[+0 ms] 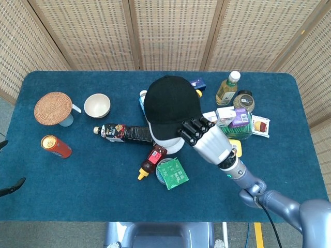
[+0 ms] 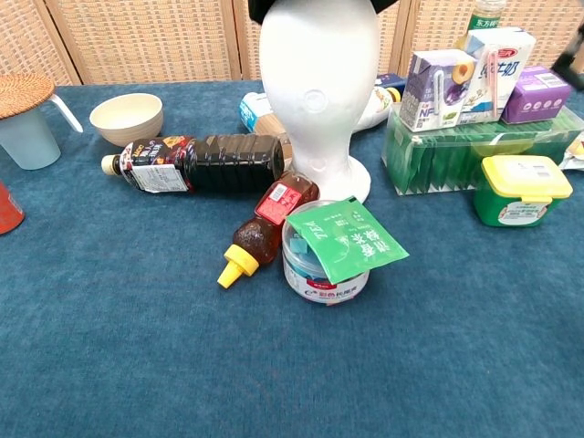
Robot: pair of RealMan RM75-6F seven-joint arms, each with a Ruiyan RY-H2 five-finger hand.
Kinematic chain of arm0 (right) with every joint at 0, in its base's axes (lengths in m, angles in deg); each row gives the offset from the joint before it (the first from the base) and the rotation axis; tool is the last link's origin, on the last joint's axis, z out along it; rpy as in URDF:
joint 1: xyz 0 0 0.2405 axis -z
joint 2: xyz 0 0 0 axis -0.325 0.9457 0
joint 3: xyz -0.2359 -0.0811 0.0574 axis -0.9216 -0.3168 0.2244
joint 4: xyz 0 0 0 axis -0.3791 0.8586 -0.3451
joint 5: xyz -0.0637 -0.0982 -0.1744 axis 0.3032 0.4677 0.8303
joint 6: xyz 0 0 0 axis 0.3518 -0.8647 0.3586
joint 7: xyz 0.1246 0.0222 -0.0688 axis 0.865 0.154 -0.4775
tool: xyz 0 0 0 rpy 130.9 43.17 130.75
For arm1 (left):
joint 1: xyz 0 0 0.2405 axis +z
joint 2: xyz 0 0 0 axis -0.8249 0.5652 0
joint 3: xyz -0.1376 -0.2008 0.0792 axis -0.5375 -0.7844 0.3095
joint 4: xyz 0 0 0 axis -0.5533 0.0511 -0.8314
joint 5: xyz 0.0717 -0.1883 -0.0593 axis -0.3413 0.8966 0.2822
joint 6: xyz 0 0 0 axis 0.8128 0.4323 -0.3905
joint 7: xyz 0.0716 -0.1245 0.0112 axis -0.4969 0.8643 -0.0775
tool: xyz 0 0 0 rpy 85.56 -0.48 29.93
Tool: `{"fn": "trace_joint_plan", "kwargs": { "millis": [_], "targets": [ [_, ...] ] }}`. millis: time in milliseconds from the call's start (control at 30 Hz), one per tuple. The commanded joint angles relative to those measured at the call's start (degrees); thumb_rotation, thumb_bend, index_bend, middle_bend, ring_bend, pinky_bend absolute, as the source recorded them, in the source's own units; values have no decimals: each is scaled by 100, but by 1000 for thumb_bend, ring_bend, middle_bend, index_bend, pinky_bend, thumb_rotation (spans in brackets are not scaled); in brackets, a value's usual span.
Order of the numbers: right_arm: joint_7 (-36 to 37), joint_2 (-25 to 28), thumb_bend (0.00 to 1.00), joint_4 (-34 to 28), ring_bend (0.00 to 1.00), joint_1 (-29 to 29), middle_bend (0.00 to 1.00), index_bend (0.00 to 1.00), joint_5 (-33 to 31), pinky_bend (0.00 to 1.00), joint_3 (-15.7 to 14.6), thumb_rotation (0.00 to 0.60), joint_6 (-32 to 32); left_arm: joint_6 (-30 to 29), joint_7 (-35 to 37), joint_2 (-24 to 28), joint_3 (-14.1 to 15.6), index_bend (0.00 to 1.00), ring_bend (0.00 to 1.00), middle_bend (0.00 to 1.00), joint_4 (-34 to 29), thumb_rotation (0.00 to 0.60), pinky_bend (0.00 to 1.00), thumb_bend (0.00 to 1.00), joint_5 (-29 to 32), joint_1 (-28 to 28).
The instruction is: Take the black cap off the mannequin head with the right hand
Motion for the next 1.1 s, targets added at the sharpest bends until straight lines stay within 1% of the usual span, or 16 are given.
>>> {"fn": "trace_joint_plan", "kwargs": {
  "millis": [33, 100, 200, 333, 433, 600, 733, 800, 900, 1000, 1100],
  "targets": [
    [111, 199, 595, 97, 683, -115, 673, 677, -281, 828, 218, 600, 46, -11, -15, 21, 10, 67, 0, 0, -20, 600, 13, 185, -21, 10],
    [206, 333, 596, 230, 683, -163, 673, 677, -489, 827, 387, 600, 57, -57, -21, 44, 12, 68, 0, 0, -54, 600, 13, 185, -60, 29],
    [357, 481, 594, 457, 683, -214, 674, 677, -685, 827, 514, 600, 46, -100, -61, 68, 18, 68, 0, 0, -102, 600, 13, 185, -90, 49],
    [544, 612, 595, 831, 683, -252, 675, 677, -917, 827, 594, 600, 59, -114, -134, 66, 28, 68, 0, 0, -159, 600, 13, 185, -116, 54],
    [727, 655, 596, 1190, 684, -233, 675, 677, -1044, 827, 538, 600, 95, -105, -207, 47, 45, 68, 0, 0, -195, 600, 13, 186, -150, 50],
    [1040, 535, 594, 1914, 685, -53, 676, 677, -1065, 827, 210, 600, -49, -70, -334, -17, 65, 68, 0, 0, -232, 600, 13, 186, -181, 28],
    [1316, 384, 595, 2460, 685, 83, 676, 677, -1101, 827, 9, 600, -177, -58, -398, -22, 85, 68, 0, 0, -244, 600, 13, 185, -191, 28],
    [1517, 308, 594, 2766, 685, 222, 677, 679, -1081, 827, -156, 600, -332, -105, -387, -15, 65, 68, 0, 0, -251, 600, 13, 185, -162, 44],
    [1679, 241, 595, 2988, 685, 346, 678, 680, -1049, 827, -318, 600, -481, -127, -375, -16, 45, 68, 0, 0, -260, 600, 13, 185, -127, 48],
    [1890, 161, 595, 3191, 685, 634, 678, 681, -932, 827, -643, 600, -707, -87, -401, -36, 70, 68, 0, 0, -258, 600, 13, 186, -153, 38],
    [2049, 104, 595, 3245, 685, 861, 678, 681, -841, 827, -898, 600, -870, -48, -457, -59, 85, 68, 0, 0, -265, 600, 13, 186, -164, 21]
  ]
}}
